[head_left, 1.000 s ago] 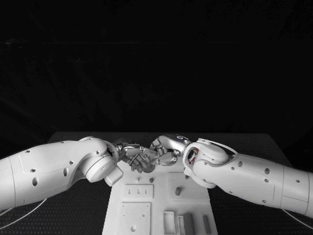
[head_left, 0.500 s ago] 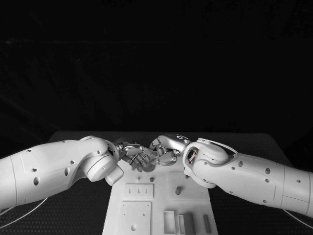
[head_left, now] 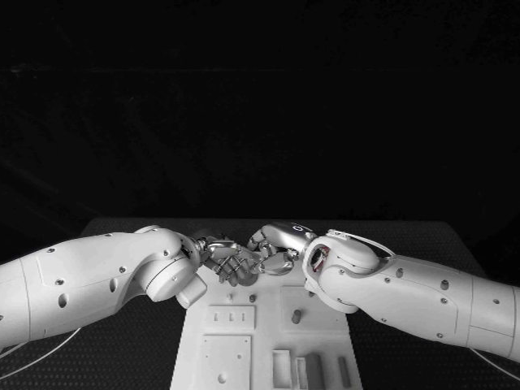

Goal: Assemble the parts on the task board

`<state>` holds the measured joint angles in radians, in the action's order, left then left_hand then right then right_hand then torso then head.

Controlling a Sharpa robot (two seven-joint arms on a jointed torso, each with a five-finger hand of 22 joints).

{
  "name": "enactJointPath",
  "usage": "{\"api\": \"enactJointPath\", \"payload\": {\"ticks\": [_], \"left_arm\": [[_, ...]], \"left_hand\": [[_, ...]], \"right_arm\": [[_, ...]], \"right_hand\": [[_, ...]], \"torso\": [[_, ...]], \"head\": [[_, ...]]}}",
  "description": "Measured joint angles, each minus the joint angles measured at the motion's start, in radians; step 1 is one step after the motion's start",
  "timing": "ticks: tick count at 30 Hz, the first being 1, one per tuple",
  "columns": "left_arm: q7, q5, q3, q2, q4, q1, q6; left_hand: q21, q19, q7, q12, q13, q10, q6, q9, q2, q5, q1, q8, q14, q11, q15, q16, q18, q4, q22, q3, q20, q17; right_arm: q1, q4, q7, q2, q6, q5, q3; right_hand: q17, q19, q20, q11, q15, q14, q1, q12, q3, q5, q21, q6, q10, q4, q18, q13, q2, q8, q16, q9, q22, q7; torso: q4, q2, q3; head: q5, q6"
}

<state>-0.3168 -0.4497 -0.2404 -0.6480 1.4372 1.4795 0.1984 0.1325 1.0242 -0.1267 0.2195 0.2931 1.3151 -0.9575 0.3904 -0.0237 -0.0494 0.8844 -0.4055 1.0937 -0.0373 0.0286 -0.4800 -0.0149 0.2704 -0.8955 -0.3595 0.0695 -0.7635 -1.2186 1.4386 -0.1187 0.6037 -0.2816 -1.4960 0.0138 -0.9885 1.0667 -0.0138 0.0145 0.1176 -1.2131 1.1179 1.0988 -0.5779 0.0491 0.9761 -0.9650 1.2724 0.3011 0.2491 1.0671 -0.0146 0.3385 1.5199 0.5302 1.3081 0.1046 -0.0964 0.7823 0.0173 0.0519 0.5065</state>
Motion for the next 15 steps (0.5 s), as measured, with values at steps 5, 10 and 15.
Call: {"api": "enactJointPath", "payload": {"ticks": [5, 10, 15], "left_arm": [[-0.002, -0.001, -0.001, 0.001, 0.0, 0.0, 0.002], [-0.002, -0.001, -0.001, 0.003, -0.002, 0.0, 0.005], [-0.002, -0.001, -0.001, 0.002, -0.003, 0.0, 0.008]], "left_hand": [[0.0, 0.0, 0.0, 0.0, 0.004, 0.0, 0.0, 0.0, 0.004, 0.0, 0.006, 0.0, 0.0, 0.0, 0.0, 0.0, 0.0, -0.003, -0.001, -0.01, 0.0, -0.001], [-0.004, 0.0, 0.003, 0.0, 0.009, 0.0, -0.004, -0.001, 0.022, 0.0, 0.024, 0.0, 0.0, 0.0, 0.0, 0.0, 0.0, 0.0, -0.005, -0.028, 0.0, -0.002], [-0.004, 0.007, 0.004, 0.0, 0.016, 0.0, -0.011, 0.001, 0.045, 0.0, 0.048, 0.0, 0.0, 0.0, 0.0, 0.0, 0.0, 0.001, -0.01, -0.068, 0.0, -0.005]], "right_arm": [[0.0, 0.001, -0.002, -0.003, 0.0, 0.0, 0.0], [0.0, 0.0, -0.003, -0.003, 0.0, -0.001, 0.001], [0.0, -0.001, -0.004, -0.004, 0.0, -0.003, 0.001]], "right_hand": [[0.0, 0.0, 0.0, 0.0, 0.0, 0.0, 0.0, 0.0, 0.001, 0.0, 0.0, 0.0, 0.0, 0.001, 0.0, 0.0, 0.0, 0.0, 0.0, 0.0, 0.0, 0.0], [0.0, 0.0, 0.0, 0.0, 0.0, 0.0, 0.0, 0.0, 0.001, 0.0, 0.0, 0.0, 0.0, 0.001, 0.0, 0.0, 0.0, 0.0, 0.0, 0.0, 0.0, 0.0], [0.0, 0.0, 0.0, 0.0, -0.002, -0.001, 0.0, 0.0, 0.002, 0.0, 0.0, 0.0, 0.0, 0.002, 0.0, 0.0, 0.0, 0.0, 0.0, 0.0, 0.0, 0.0]], "torso": [[0.0001, 0.0, 0.0002], [0.0004, 0.0, 0.0002], [0.0007, 0.0, 0.0005]], "head": [[0.0, 0.001], [0.0, 0.001], [0.002, 0.002]]}}
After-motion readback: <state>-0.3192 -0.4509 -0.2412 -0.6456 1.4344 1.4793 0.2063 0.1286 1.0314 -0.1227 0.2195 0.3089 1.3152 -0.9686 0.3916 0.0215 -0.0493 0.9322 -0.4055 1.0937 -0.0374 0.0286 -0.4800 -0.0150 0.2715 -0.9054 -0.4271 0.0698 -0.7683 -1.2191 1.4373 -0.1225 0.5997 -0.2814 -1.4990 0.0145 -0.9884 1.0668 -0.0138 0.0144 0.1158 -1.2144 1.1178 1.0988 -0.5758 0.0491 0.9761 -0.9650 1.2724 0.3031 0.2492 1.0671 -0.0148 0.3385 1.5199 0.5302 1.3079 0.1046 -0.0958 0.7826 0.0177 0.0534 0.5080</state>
